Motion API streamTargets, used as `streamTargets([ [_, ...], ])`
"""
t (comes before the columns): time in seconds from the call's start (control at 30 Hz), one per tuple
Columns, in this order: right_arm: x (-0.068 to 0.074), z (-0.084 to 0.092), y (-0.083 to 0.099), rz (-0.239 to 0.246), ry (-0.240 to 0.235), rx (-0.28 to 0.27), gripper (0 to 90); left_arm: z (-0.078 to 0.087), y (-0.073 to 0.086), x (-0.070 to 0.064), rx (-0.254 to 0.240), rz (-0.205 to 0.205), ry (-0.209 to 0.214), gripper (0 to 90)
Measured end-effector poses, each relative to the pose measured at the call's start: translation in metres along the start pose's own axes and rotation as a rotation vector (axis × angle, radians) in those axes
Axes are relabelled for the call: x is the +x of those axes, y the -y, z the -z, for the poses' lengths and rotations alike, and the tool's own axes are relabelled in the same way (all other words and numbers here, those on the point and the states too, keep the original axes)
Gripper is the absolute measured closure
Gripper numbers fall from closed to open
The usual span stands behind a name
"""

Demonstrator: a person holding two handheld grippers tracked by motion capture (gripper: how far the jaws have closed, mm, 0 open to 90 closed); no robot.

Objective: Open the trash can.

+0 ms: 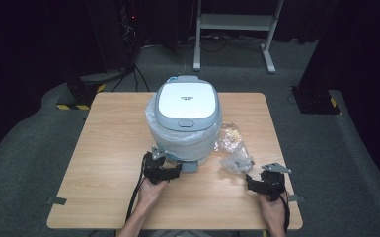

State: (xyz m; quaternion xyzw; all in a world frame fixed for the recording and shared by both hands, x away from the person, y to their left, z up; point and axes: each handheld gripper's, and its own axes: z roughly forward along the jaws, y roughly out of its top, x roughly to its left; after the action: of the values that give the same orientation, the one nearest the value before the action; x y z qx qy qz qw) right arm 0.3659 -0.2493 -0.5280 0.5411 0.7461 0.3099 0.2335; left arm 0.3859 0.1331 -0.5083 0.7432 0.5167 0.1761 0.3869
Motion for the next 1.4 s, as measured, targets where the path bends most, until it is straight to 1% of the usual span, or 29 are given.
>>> streamTargets([
  [0.03,0.0,0.0,0.0,-0.001,0.0,0.0,16.4,-0.004,0.0,0.0,-0.007,-0.008,0.009,15.8],
  [0.07,0.0,0.0,0.0,-0.001,0.0,0.0,16.4,-0.004,0.0,0.0,-0.007,-0.008,0.009,14.3],
  [0.1,0.0,0.0,0.0,0.0,0.001,0.0,16.5,-0.006,0.0,0.0,-0.017,-0.006,0.01,15.3],
  [0.13,0.0,0.0,0.0,0.0,0.001,0.0,16.5,-0.006,0.0,0.0,-0.017,-0.006,0.01,14.7],
  [0.23,0.0,0.0,0.0,-0.001,0.001,0.0,16.5,-0.008,-0.001,-0.001,-0.033,-0.031,-0.002,14.4],
  [0.27,0.0,0.0,0.0,-0.001,0.001,0.0,16.5,-0.009,0.0,-0.001,-0.038,-0.044,-0.008,13.1],
  [0.3,0.0,0.0,0.0,0.0,0.001,0.0,16.5,-0.01,0.0,0.0,-0.042,-0.052,-0.016,7.2],
  [0.33,0.0,0.0,0.0,0.0,0.001,0.0,16.5,-0.011,0.0,0.001,-0.043,-0.051,-0.022,7.2],
  [0.37,0.0,0.0,0.0,0.0,0.001,0.0,16.5,-0.013,0.0,0.003,-0.039,-0.05,-0.029,2.8],
  [0.4,0.0,0.0,0.0,0.0,0.001,0.0,16.5,-0.013,0.001,0.005,-0.041,-0.047,-0.014,0.0],
  [0.47,0.0,0.0,0.0,0.0,0.0,-0.002,16.5,-0.015,0.001,0.01,-0.037,-0.035,0.016,0.1],
  [0.6,0.001,0.0,0.0,0.001,-0.001,-0.002,16.5,-0.018,0.004,0.015,-0.046,-0.013,0.064,0.1],
  [0.63,0.001,0.0,0.0,0.001,-0.001,-0.002,16.5,-0.019,0.004,0.018,-0.05,-0.016,0.077,0.1],
  [0.7,0.001,0.0,0.0,0.0,-0.002,-0.002,16.6,-0.02,0.005,0.021,-0.055,-0.005,0.103,0.1],
  [0.73,0.001,0.0,0.0,0.0,-0.002,-0.002,16.6,-0.021,0.005,0.021,-0.053,-0.005,0.107,0.1],
  [0.77,0.001,0.0,0.0,0.0,-0.002,-0.001,16.6,-0.02,0.005,0.02,-0.058,-0.03,0.097,0.1],
  [0.8,0.001,0.0,0.0,0.0,-0.002,-0.001,16.6,-0.019,0.005,0.018,-0.069,-0.064,0.082,0.1],
  [0.83,0.001,0.0,0.0,0.0,-0.002,-0.001,16.6,-0.018,0.004,0.015,-0.085,-0.118,0.051,0.1],
  [0.9,0.001,0.0,0.0,0.0,-0.002,-0.001,16.6,-0.018,0.005,0.014,-0.088,-0.121,0.055,0.2],
  [0.97,0.001,0.0,0.0,0.0,-0.001,-0.001,16.6,-0.019,0.005,0.017,-0.083,-0.109,0.073,0.2],
  [1.03,0.001,0.0,0.0,0.0,-0.001,-0.001,16.6,-0.019,0.004,0.016,-0.077,-0.126,0.068,0.2],
  [1.07,0.001,0.0,0.0,0.0,-0.001,-0.001,16.6,-0.019,0.005,0.016,-0.083,-0.127,0.064,0.2],
  [1.2,0.001,0.0,0.0,-0.001,-0.001,-0.001,16.6,-0.019,0.004,0.015,-0.078,-0.132,0.06,0.2],
  [1.4,0.001,-0.001,0.0,-0.002,0.0,-0.001,16.6,-0.021,0.004,0.017,-0.055,-0.106,0.08,0.2],
])
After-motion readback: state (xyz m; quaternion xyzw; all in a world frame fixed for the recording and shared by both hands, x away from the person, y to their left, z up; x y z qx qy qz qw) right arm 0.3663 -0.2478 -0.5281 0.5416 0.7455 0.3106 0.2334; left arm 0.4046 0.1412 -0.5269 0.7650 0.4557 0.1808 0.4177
